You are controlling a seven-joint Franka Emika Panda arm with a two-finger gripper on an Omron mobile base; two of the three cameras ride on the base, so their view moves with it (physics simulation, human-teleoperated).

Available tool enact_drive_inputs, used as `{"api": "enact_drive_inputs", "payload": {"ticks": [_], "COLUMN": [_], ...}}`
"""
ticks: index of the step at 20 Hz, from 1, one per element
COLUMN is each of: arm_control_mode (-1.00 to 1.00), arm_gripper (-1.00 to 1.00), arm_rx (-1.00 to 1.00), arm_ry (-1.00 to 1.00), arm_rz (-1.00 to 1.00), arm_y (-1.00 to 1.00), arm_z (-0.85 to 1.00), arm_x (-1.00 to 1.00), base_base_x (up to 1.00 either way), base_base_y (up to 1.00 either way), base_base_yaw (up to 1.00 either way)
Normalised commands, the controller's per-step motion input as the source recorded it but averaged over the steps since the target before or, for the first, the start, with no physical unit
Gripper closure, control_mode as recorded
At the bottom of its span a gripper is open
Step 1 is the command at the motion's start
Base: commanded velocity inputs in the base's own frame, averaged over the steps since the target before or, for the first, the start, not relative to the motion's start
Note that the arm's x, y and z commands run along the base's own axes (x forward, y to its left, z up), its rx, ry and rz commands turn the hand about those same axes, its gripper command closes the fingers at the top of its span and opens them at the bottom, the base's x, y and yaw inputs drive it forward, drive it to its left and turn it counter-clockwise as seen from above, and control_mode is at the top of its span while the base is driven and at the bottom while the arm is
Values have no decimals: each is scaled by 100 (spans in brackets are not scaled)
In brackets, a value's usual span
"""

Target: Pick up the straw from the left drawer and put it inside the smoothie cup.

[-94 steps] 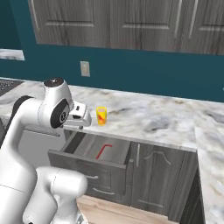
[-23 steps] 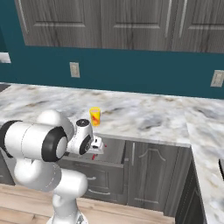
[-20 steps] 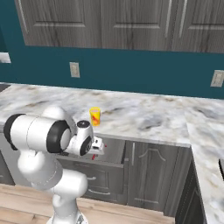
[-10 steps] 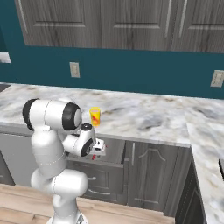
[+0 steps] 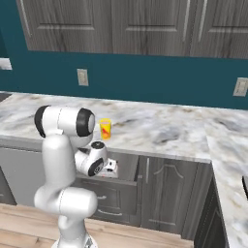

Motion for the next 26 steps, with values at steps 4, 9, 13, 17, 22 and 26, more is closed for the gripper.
{"api": "enact_drive_inputs", "payload": {"ticks": [4, 9, 13, 17, 22, 26], "arm_control_mode": [-100, -100, -100, -100, -100, -100], "arm_gripper": [-100, -100, -100, -100, -100, -100], "arm_rx": [-2, 0, 0, 0, 0, 0], "arm_ry": [14, 3, 0, 0, -13, -12], "arm_rz": [0, 0, 4, 10, 4, 0], "arm_y": [-3, -13, 0, 0, 5, 31], "arm_z": [-21, -4, 2, 31, 91, 41], "arm_x": [-58, -100, -100, -100, -21, 10], "base_base_x": [0, 0, 0, 0, 0, 0], "base_base_y": [0, 0, 0, 0, 0, 0], "base_base_yaw": [0, 0, 0, 0, 0, 0]}}
